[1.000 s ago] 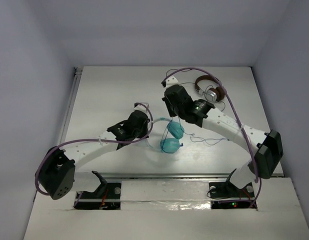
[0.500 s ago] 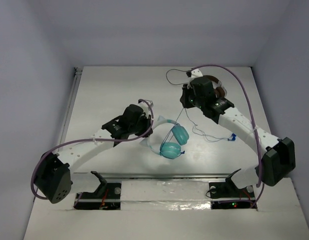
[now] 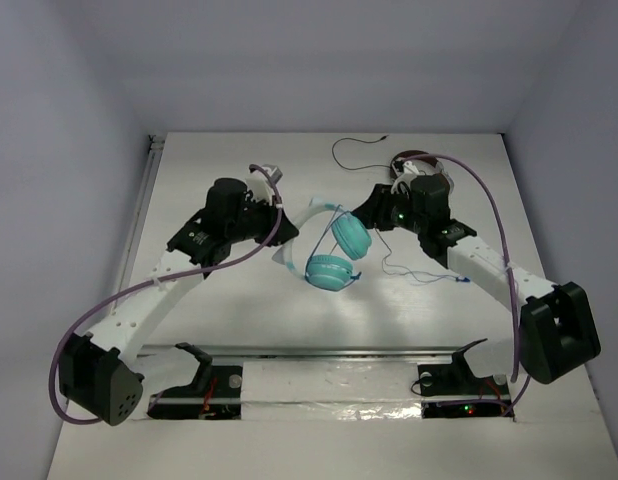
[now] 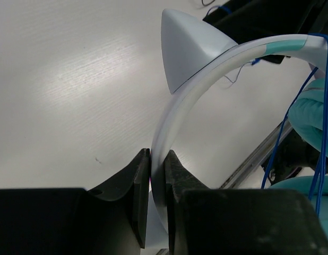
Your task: Wrap the headphones
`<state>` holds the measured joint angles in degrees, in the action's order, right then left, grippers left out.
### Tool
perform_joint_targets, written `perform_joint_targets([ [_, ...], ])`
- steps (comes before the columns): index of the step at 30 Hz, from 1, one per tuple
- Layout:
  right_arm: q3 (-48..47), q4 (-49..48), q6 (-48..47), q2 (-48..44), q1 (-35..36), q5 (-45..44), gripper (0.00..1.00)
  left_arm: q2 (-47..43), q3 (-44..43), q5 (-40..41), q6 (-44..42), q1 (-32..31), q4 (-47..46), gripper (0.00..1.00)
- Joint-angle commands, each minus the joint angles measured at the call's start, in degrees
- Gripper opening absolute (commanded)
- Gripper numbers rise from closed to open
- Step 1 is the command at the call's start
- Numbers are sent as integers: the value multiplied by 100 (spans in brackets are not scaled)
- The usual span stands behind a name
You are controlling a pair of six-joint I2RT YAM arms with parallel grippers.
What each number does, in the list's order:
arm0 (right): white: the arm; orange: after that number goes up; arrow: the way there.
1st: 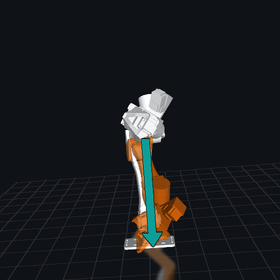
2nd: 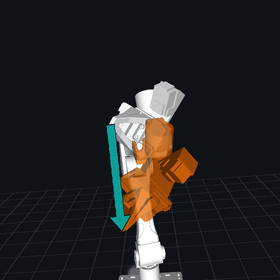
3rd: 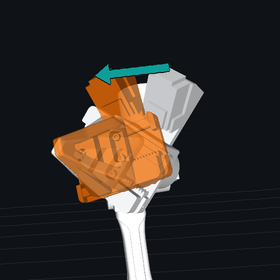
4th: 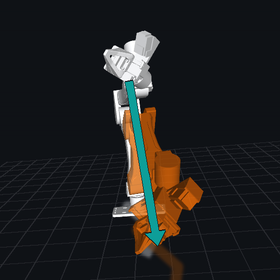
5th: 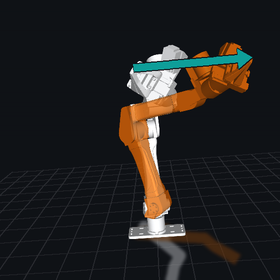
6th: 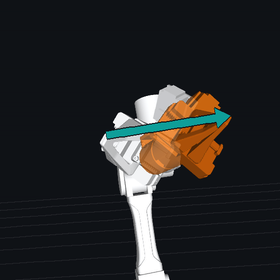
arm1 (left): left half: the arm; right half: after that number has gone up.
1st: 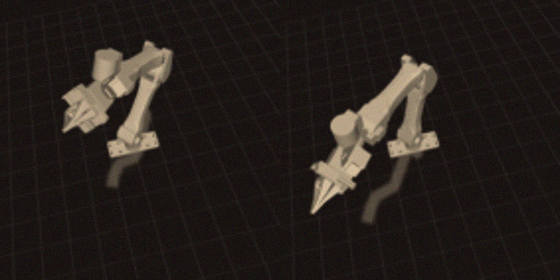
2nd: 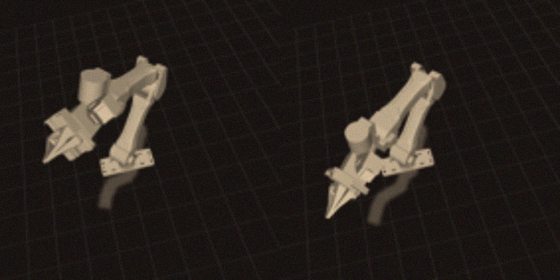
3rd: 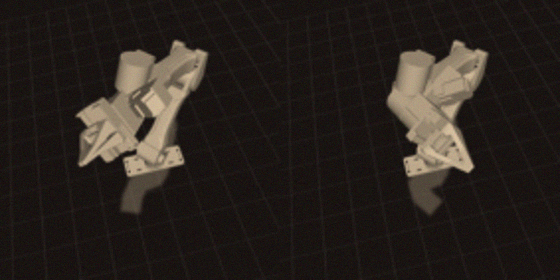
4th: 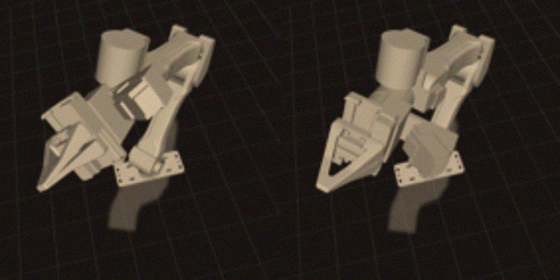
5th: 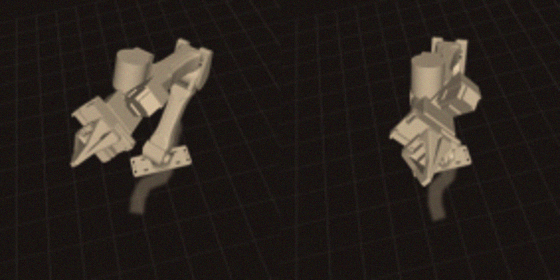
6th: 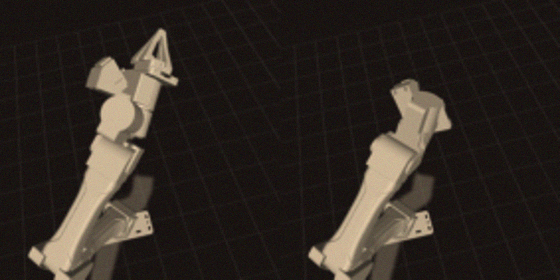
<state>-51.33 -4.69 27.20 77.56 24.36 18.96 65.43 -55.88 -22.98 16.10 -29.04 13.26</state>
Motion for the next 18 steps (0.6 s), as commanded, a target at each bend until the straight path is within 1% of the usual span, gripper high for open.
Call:
perform_joint_targets([
  [1,158,-911,277,-197,-80,468,53,-180,-590,-681,166,249,-350,0],
  [2,202,-963,294,-206,-80,442,56,-162,-695,-629,166,249,-307,0],
  [5,430,-1165,330,-224,-80,310,57,-66,-1108,-374,139,249,-61,0],
  [6,492,-1236,347,-232,-141,336,59,-39,-1275,-321,148,302,-8,0],
  [11,852,-1771,418,-171,-142,538,60,66,-1689,135,104,363,309,0],
  [14,1107,-2070,488,-66,-142,653,61,128,-1970,206,78,416,397,0],
  [16,1248,-2150,488,-30,-142,557,64,189,-2172,224,86,469,432,0],
  [18,1301,-2168,470,31,-142,608,65,251,-2409,241,69,469,485,0],
])
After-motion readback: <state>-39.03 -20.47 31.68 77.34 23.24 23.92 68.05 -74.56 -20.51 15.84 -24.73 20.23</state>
